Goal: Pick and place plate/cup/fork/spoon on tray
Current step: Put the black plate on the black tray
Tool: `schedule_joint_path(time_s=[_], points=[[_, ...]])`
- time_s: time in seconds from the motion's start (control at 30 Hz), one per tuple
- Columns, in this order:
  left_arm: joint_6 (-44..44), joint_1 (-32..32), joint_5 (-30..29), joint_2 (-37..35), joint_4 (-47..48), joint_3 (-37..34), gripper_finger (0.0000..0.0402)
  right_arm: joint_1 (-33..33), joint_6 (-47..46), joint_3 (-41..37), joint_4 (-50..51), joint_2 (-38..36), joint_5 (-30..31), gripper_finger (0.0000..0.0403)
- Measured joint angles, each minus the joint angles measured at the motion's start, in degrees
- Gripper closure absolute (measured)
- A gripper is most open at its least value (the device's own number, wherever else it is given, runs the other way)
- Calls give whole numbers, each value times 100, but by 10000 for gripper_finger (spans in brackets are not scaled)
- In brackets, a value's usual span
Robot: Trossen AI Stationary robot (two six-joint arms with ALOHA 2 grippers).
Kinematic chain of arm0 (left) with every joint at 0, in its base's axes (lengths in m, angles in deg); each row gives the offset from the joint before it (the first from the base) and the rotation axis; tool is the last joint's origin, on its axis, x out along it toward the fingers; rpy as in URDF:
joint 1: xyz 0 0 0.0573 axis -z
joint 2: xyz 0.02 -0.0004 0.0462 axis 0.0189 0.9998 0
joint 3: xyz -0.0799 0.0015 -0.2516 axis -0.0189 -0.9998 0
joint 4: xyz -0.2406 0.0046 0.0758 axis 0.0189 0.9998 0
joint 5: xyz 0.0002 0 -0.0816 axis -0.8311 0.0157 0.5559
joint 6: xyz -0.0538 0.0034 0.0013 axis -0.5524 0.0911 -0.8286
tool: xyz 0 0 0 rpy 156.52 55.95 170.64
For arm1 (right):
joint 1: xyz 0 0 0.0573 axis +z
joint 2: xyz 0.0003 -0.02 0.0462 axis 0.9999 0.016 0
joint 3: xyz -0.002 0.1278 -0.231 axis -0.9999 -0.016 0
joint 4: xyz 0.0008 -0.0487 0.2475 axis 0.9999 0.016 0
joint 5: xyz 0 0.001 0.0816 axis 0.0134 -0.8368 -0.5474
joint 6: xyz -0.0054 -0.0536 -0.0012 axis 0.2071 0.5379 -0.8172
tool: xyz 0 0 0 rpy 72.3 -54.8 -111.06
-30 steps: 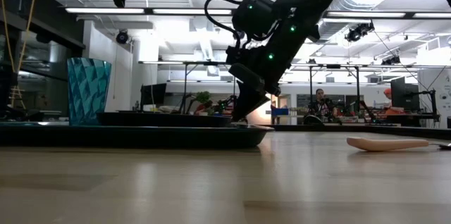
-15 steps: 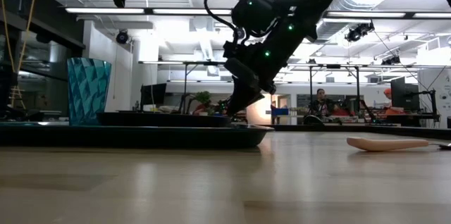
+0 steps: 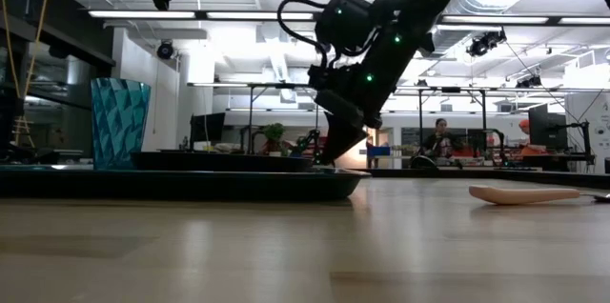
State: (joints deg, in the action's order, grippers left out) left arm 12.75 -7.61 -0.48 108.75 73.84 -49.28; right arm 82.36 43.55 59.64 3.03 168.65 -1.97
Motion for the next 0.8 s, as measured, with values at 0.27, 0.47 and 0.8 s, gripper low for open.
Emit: schedule_joint_path(time_s=[0.27, 0.47, 0.8], points=[[0, -2, 0, 0, -10, 0, 200, 0, 26, 0, -375, 322, -263, 403], [2, -2, 0, 0, -11, -1, 200, 0, 18, 0, -448, 342, -196, 403], [0, -2, 0, 0, -13, 0, 200, 0, 31, 0, -654, 341, -223, 403]])
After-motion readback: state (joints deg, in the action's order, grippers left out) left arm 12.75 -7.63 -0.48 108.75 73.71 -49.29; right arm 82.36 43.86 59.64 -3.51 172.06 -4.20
